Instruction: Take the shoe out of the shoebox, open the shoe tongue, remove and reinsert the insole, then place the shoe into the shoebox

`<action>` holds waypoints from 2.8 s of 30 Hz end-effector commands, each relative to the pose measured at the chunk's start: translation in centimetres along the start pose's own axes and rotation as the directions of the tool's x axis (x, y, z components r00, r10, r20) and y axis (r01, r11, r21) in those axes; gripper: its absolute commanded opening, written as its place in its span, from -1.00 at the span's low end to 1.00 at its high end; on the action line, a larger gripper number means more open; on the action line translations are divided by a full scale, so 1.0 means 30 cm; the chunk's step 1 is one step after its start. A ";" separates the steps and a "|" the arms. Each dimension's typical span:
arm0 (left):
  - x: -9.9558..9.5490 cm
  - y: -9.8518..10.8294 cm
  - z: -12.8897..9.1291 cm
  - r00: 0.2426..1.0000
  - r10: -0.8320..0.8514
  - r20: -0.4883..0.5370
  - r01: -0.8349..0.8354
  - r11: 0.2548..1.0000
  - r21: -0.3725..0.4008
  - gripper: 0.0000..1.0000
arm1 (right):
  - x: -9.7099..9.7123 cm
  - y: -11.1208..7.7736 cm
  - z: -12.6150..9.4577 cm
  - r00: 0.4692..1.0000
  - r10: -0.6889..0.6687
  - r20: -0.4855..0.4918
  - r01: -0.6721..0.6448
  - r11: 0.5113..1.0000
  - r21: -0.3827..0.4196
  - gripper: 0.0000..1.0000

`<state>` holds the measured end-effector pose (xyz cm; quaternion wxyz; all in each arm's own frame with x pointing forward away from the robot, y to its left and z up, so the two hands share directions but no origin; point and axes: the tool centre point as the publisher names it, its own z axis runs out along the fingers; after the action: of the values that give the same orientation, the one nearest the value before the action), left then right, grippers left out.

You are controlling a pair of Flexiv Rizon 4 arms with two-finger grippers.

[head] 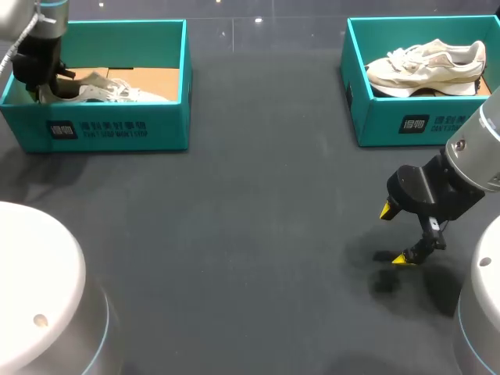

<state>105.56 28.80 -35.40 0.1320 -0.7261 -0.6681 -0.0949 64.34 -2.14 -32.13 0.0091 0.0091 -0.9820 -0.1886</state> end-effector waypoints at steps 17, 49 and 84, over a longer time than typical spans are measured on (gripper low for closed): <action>-0.007 -0.011 0.039 0.999 0.005 0.043 -0.005 1.000 -0.003 -1.00 | 0.006 0.001 0.001 1.000 0.001 0.003 -0.001 1.000 0.002 1.00; 0.001 -0.010 -0.194 0.989 -0.017 0.145 0.035 0.992 -0.124 0.73 | 0.006 0.001 0.001 1.000 0.001 0.003 -0.001 1.000 0.002 1.00; 0.177 -0.192 -0.584 0.965 -0.032 0.262 0.077 0.983 -0.167 1.00 | 0.006 0.001 0.001 1.000 0.001 0.003 -0.001 1.000 0.002 1.00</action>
<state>101.69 28.40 -17.48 -0.0205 -0.7235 -0.6877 -0.0574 64.34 -2.14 -32.13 0.0091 0.0091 -0.9820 -0.1886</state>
